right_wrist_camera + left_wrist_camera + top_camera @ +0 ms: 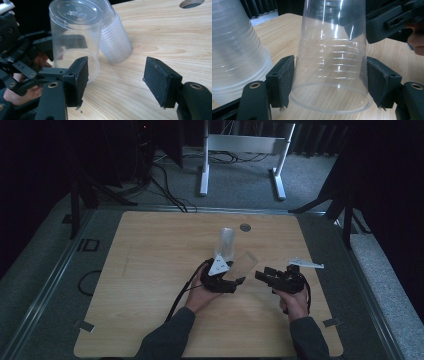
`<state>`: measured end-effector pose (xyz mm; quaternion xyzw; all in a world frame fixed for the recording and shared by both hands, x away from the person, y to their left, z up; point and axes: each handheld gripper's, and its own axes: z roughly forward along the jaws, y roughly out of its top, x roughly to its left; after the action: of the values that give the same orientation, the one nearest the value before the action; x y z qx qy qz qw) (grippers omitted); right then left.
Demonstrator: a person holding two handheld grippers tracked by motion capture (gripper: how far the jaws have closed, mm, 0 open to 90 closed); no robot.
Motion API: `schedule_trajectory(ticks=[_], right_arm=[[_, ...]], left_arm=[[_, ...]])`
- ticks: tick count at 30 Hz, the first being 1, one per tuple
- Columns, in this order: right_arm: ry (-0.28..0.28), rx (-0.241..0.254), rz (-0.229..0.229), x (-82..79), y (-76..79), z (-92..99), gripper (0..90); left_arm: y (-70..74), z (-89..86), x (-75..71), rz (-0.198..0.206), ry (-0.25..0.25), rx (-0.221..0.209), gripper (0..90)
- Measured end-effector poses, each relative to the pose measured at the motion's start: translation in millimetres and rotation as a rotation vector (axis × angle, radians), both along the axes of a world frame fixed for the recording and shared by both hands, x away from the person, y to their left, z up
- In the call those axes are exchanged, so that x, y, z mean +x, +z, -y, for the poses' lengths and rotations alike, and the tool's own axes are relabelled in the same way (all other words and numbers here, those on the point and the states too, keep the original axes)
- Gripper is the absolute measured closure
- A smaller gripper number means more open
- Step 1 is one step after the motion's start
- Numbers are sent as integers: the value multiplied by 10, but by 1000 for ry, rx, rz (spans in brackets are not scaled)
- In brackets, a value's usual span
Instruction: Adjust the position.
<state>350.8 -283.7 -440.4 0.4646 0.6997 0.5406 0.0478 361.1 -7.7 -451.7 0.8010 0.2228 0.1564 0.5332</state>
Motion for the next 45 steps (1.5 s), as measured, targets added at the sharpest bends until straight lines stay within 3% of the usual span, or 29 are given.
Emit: schedule_trajectory(ticks=[2,8,11,18,22,29,36,45], right_arm=[[13,-50,2,6,9,-22,363],[34,-85,8,9,44,-38,363],[39,-127,20,16,70,-41,364],[51,-151,23,15,95,-35,364],[58,-211,35,18,126,-36,374],[77,-244,40,26,187,-22,374],[106,-326,51,35,223,-57,374],[136,-397,60,25,261,-81,375]], left_arm=[[4,-15,-3,1,-4,4,292],[18,-56,-15,1,-15,13,292],[18,-70,-18,-4,-25,21,292],[5,-83,-32,-21,-54,33,292],[7,-95,-34,-22,-57,38,292],[16,-119,-27,-32,-76,57,292],[18,-128,-30,-40,-95,73,292],[9,-132,-27,-43,-107,96,292]])
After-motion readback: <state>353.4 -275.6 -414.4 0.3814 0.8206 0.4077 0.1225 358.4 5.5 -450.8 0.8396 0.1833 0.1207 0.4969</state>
